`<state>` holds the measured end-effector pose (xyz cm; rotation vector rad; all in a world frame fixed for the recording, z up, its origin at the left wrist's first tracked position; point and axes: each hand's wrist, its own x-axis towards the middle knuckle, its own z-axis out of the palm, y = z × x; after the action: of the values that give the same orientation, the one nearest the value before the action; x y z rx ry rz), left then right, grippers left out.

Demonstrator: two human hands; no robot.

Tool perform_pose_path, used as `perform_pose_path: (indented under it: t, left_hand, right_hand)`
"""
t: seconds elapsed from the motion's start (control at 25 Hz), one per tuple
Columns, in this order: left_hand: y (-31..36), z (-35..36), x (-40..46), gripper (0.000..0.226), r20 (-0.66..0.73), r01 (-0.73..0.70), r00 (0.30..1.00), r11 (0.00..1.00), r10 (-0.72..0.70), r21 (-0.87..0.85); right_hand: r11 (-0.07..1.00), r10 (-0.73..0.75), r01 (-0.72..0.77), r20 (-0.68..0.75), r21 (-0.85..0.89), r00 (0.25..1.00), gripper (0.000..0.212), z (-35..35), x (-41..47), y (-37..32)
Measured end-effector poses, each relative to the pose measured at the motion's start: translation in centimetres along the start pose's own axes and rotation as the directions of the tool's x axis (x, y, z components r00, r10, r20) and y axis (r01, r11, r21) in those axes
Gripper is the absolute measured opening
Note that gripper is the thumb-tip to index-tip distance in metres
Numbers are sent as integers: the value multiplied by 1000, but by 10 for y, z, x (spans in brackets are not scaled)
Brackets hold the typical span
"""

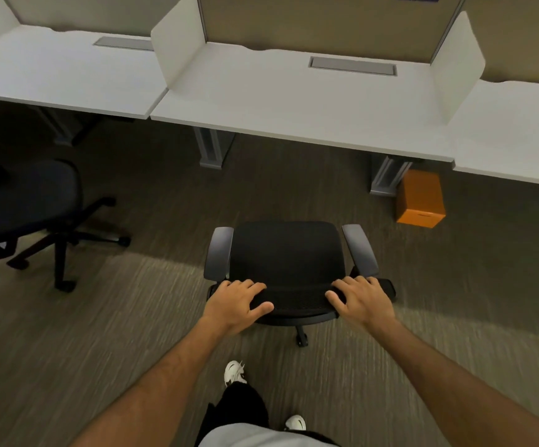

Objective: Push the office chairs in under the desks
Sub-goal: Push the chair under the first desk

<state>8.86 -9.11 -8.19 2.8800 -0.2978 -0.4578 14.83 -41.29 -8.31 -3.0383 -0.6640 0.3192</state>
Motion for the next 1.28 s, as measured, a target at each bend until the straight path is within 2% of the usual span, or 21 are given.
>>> perform_pose_path:
  t: [0.28,0.68,1.28]
  left_hand:
    - [-50,-31,80,83,-8,-36,999,999,36,7]
    - [-141,-99,207,82,60,-138,989,990,139,-25]
    - [-196,-164,368,75,46,-116,992,992,118,-43]
  right_hand:
    - [999,46,-44,-76,30,996,58,-13,85,3]
    - [983,176,-172,-57,64,983,47,-41,214,-10]
    - [983,164,-159,-55,88,985,49,-82,387,41]
